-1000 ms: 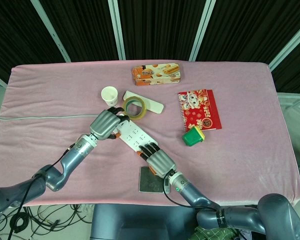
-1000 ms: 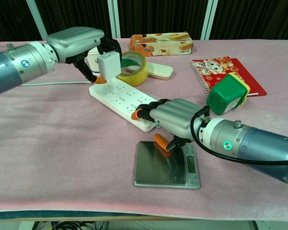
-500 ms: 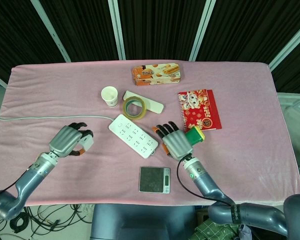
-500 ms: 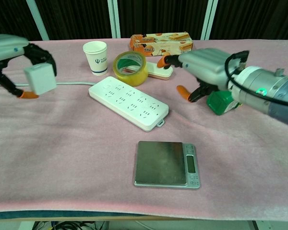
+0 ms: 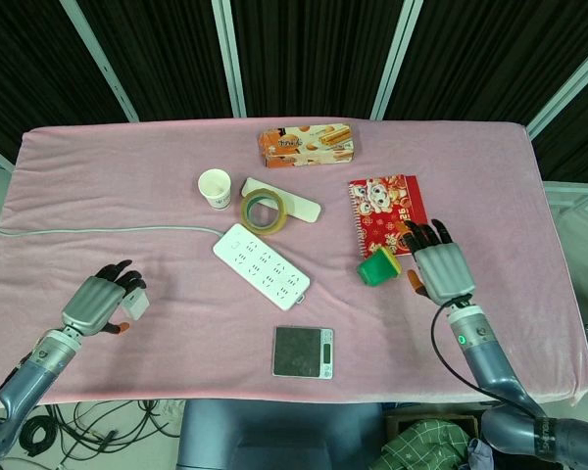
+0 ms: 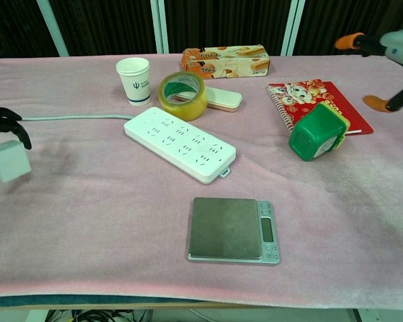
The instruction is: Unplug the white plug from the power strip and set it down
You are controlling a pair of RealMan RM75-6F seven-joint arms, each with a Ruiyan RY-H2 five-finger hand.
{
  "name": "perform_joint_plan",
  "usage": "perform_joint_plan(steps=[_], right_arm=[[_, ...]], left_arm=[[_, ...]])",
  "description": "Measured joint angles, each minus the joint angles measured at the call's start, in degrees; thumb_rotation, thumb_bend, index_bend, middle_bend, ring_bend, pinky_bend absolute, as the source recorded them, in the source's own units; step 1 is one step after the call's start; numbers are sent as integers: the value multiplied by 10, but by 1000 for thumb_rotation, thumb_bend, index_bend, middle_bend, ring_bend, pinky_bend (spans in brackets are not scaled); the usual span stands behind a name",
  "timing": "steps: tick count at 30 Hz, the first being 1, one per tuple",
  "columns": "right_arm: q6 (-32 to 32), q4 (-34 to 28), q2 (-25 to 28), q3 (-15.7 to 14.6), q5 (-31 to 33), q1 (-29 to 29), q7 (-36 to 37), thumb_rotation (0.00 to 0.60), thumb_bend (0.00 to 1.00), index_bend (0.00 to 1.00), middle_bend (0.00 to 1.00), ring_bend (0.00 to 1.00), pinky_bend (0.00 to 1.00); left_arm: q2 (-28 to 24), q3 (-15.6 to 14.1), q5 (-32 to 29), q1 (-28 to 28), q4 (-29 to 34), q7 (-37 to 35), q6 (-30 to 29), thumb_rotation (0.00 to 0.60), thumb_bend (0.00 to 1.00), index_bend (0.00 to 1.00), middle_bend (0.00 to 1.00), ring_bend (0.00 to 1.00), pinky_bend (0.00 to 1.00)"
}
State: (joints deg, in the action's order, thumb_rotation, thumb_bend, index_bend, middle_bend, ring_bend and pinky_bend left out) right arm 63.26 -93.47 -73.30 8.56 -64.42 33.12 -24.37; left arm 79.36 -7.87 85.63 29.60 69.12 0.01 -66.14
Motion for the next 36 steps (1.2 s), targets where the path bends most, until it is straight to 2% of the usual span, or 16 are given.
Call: perform_joint_plan(steps=[6, 12, 19, 23, 27, 33, 36], right_arm=[[31, 37, 13, -16, -12, -32, 26, 600, 255, 0, 0, 72, 59], [65, 64, 34, -22, -21, -69, 70, 600, 256, 0, 0, 73, 59], [121, 57, 62, -46, -47, -128, 107, 600, 254, 0, 0, 72, 58], [164, 52, 64, -64, -67, -165, 126, 600, 255, 0, 0, 72, 58], [223, 44, 58, -94, -112, -209, 137, 600, 256, 0, 0, 70, 58], [280, 29, 40, -134, -194, -249, 117, 600, 256, 0, 0, 67, 58], [289, 19, 31, -143, -221, -257, 94, 600, 256, 0, 0, 67, 58]], left_arm=[[14, 28, -27, -12, 14, 25, -6, 600, 0, 146, 0, 0, 0], [-9, 43, -44, -17, 66, 38, -9, 600, 0, 145, 25, 0, 0], [-61, 54, -55, -55, 157, 84, -82, 600, 0, 146, 35, 0, 0], [-89, 44, -54, -95, 211, 107, -135, 600, 0, 139, 34, 0, 0], [-118, 18, -43, -145, 276, 122, -184, 600, 0, 136, 34, 0, 0], [-135, -7, -6, -206, 308, 129, -259, 600, 0, 133, 31, 0, 0], [-143, -15, 8, -222, 323, 127, -275, 600, 0, 132, 31, 0, 0]])
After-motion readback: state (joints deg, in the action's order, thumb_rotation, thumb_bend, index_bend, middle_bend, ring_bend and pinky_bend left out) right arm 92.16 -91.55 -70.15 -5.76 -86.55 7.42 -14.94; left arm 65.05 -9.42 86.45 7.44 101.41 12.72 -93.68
